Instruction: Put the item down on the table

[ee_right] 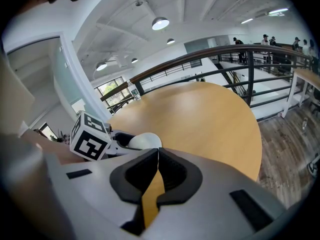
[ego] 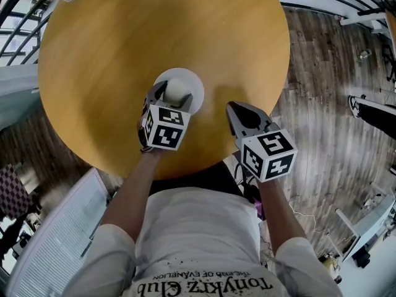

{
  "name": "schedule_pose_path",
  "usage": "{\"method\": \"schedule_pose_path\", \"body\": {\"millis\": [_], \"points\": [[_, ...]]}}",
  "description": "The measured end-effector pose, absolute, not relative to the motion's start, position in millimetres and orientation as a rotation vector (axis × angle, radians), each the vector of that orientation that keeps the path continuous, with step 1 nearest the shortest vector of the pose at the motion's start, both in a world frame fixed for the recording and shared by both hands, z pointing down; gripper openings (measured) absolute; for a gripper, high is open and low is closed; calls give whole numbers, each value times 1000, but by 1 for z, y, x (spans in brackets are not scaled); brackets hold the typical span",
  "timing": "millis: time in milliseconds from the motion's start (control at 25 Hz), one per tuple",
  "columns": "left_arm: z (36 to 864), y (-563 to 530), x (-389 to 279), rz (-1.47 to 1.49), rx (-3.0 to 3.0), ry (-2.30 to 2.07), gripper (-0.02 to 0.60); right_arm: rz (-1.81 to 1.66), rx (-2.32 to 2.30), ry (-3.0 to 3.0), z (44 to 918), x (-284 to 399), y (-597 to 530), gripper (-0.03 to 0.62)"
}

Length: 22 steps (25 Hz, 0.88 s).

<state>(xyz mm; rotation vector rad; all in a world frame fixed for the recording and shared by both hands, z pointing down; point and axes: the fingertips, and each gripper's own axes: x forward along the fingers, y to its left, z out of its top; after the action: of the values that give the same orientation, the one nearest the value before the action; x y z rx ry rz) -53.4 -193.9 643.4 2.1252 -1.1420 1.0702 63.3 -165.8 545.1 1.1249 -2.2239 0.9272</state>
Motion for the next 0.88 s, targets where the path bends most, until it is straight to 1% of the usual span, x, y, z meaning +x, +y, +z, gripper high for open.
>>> {"method": "schedule_pose_path", "body": {"millis": [880], "points": [[652, -193, -50, 1096, 2103, -1122, 331, 930, 1124, -2233, 543, 62, -163, 26]]}}
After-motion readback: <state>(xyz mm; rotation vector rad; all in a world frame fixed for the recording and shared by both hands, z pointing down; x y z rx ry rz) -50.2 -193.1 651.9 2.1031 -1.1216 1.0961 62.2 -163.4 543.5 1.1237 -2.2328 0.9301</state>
